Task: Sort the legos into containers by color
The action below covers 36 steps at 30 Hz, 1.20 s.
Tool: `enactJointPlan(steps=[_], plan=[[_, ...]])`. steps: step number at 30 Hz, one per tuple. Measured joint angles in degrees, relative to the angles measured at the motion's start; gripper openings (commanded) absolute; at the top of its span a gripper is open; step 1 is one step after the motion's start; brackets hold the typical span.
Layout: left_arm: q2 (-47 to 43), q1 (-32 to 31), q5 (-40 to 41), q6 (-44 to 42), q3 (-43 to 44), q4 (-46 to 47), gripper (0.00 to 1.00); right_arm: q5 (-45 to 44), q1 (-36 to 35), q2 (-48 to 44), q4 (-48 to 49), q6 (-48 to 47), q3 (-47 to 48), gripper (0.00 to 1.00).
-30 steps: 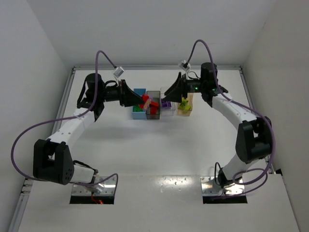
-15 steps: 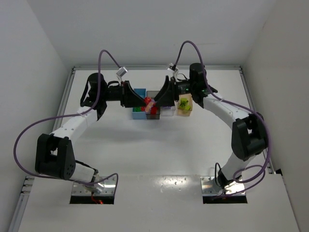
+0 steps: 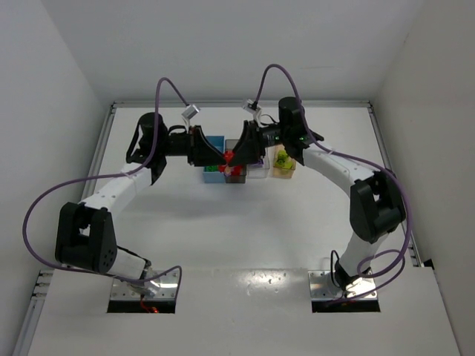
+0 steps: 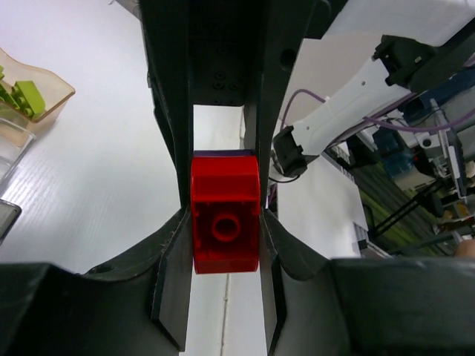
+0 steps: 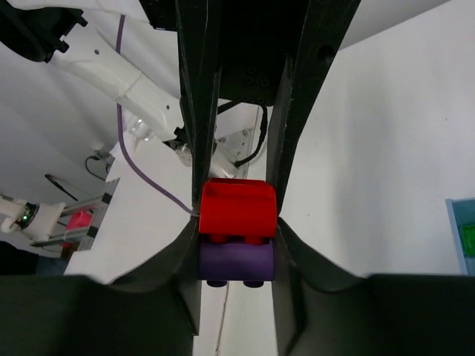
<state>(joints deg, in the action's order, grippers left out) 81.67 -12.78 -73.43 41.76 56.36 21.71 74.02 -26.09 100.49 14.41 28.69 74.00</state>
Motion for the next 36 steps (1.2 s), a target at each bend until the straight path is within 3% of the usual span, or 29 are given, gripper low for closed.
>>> enactJointPlan(steps=[1, 4, 10, 15, 18, 21, 26, 30, 36], plan=[[0.0, -0.1, 0.3, -0.4, 0.0, -0.3, 0.08, 0.0, 0.1, 0.0, -0.4, -0.2, 0.0, 0.07], [0.0, -0.1, 0.8, -1.5, 0.0, -1.6, 0.05, -0.1, 0.0, 0.1, -2.9, -2.3, 0.1, 0.02], [0.0, 0.6, 3.0, -2.6, 0.8, -4.6, 0.03, -2.1, 0.2, -1.2, -10.9, -11.2, 0.0, 0.01], [-0.3, 5.5, 12.1, -3.3, 7.9, -4.5, 0.03, -3.8, 0.5, -4.3, -26.1, -24.8, -2.3, 0.01], [-0.9, 5.5, 17.9, -7.8, 12.0, -8.8, 0.03, -7.0, 0.9, -5.0, -34.9, -32.9, -2.9, 0.01], [-1.7, 2.3, 25.7, -13.3, 14.5, -14.3, 0.03, -14.3, 2.0, -6.4, -36.5, -34.6, -5.8, 0.01], [-3.3, -3.2, 41.2, -17.6, 9.7, -20.7, 0.05, -34.3, 3.8, -9.0, -32.2, -31.6, -9.7, 0.01], [-0.7, -5.9, 51.1, -18.8, 7.9, -26.3, 0.10, -48.5, 3.9, -7.7, -29.1, -29.0, -6.4, 0.01], [6.0, -9.4, 58.4, -19.6, 9.4, -29.1, 0.15, -58.6, 3.9, -1.6, -26.0, -26.0, 1.6, 0.01]])
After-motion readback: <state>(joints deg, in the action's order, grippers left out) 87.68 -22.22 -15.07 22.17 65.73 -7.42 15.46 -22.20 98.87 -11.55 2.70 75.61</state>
